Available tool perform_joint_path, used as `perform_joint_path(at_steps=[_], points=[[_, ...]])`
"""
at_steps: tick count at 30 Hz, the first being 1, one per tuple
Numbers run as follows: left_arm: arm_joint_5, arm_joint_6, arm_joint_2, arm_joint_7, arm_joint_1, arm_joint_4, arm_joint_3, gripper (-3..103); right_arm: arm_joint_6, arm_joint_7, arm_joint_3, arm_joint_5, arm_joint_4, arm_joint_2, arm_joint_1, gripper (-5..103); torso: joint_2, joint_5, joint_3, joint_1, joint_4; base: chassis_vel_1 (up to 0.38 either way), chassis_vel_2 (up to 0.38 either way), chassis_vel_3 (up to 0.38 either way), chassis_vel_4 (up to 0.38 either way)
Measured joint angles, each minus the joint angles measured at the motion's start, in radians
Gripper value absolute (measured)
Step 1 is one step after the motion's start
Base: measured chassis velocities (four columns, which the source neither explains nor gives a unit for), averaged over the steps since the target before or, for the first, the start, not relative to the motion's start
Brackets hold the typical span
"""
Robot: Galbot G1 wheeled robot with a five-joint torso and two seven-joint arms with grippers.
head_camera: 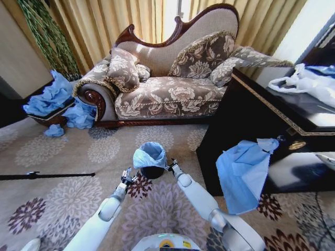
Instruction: Place a garbage bag over the trash bin.
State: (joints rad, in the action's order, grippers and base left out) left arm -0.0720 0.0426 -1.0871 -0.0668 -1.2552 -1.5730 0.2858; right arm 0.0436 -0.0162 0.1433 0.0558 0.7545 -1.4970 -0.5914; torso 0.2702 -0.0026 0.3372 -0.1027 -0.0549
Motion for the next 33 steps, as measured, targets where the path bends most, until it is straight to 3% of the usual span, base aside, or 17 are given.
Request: perform_joint_path(at_steps=[2,6,23,25,27,28,29,33], points=[[-0.001,0.012,-0.004,-0.001,0.017,0.016,-0.006,89,0.001,-0.001,-0.002,0.0,0.0,0.0,0.0,97,0.0,0.0,0.0,0.0,0.0,0.0,0.0,0.0,0.0],[-0.003,0.01,-0.009,-0.006,0.05,0.035,-0.014,100,0.001,-0.003,-0.003,0.0,0.002,0.007,-0.003,100,0.0,0.0002,0.0,0.0,0.0001,0.0,0.0,0.0,0.0],[-0.004,-0.015,0.006,-0.004,0.071,0.041,-0.02,103,-0.005,0.0,0.058,0.036,0.081,0.113,-0.025,100,0.0,-0.0001,0.0,0.0,-0.0001,0.0,0.0,0.0,0.0],[-0.003,-0.009,0.006,-0.003,0.082,0.046,-0.02,97,-0.006,-0.001,0.06,0.038,0.085,0.118,-0.027,100,0.0,0.0,0.0,0.0,0.0,0.0,0.0,0.0,0.0],[-0.003,-0.008,0.006,-0.003,0.084,0.047,-0.02,97,-0.006,-0.002,0.06,0.038,0.085,0.118,-0.027,100,0.0,0.0,0.0,0.0,0.0,0.0,0.0,0.0,0.0],[-0.002,-0.006,0.005,-0.004,0.092,0.049,-0.021,89,-0.006,-0.006,0.06,0.038,0.085,0.118,-0.027,100,0.0,0.0,0.0,0.0,0.0,0.0,0.0,0.0,0.0],[-0.002,-0.005,0.004,-0.004,0.093,0.049,-0.021,89,-0.006,-0.007,0.06,0.038,0.085,0.117,-0.027,100,0.0,0.0,0.0,0.0,0.0,0.0,0.0,0.0,0.0],[-0.002,-0.004,0.002,-0.005,0.092,0.044,-0.023,73,-0.006,-0.013,0.06,0.038,0.083,0.107,-0.026,100,0.0,0.0,0.0,0.0,0.0,0.0,0.0,0.0,0.0]])
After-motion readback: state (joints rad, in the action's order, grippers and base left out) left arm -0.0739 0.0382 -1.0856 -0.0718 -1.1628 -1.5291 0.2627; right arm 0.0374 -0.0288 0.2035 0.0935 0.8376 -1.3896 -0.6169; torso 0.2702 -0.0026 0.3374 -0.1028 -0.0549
